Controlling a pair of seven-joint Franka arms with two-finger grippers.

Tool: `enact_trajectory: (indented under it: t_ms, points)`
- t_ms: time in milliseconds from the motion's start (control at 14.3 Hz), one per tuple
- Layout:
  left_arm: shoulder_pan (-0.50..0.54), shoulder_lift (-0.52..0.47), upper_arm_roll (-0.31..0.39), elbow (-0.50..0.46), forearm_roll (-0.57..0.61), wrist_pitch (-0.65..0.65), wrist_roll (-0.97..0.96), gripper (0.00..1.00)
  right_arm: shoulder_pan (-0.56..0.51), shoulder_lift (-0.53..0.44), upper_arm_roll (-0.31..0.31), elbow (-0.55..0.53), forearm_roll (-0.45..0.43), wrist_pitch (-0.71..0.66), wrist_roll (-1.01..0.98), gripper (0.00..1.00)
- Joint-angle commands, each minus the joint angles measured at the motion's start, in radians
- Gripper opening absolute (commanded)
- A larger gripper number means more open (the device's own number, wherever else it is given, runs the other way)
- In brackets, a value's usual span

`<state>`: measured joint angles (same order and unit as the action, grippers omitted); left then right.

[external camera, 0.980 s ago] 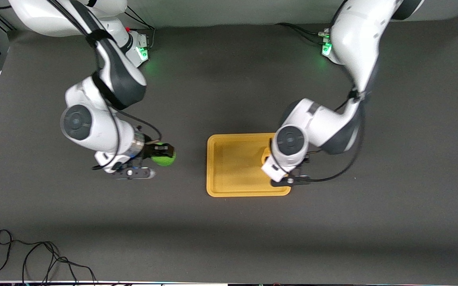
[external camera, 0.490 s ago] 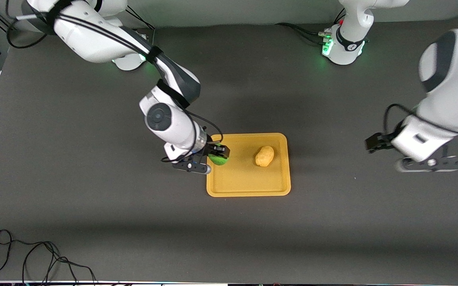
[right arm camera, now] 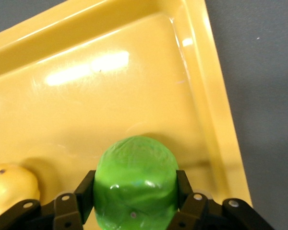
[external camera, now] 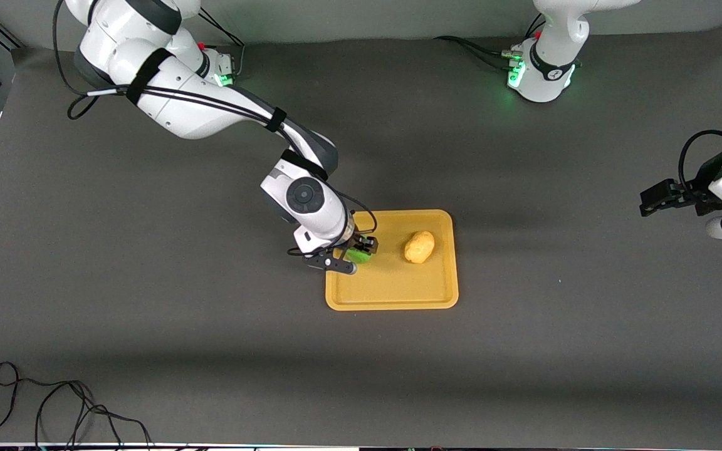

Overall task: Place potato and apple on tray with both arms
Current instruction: 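Move the apple onto the tray with the right gripper while the left gripper withdraws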

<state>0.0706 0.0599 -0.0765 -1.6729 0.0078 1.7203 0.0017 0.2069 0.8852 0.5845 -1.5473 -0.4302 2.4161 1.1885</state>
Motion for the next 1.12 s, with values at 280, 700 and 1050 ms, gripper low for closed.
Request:
enact_trajectory:
  t_ms: [280,700,1050]
  points:
    - [-0.002,-0.026,-0.005,-0.039,-0.012,0.033,0.023,1.0,0.0,0.014,0.014,0.058,-0.032,-0.023,0.034,1.0]
    - [0.029,-0.031,-0.005,-0.057,-0.015,0.029,0.124,1.0,-0.119,-0.152,0.152,0.059,-0.025,-0.27,0.017,1.0]
    - [0.037,-0.04,-0.005,-0.088,-0.015,0.024,0.135,1.0,-0.179,-0.384,-0.004,0.05,0.239,-0.465,-0.419,1.0]
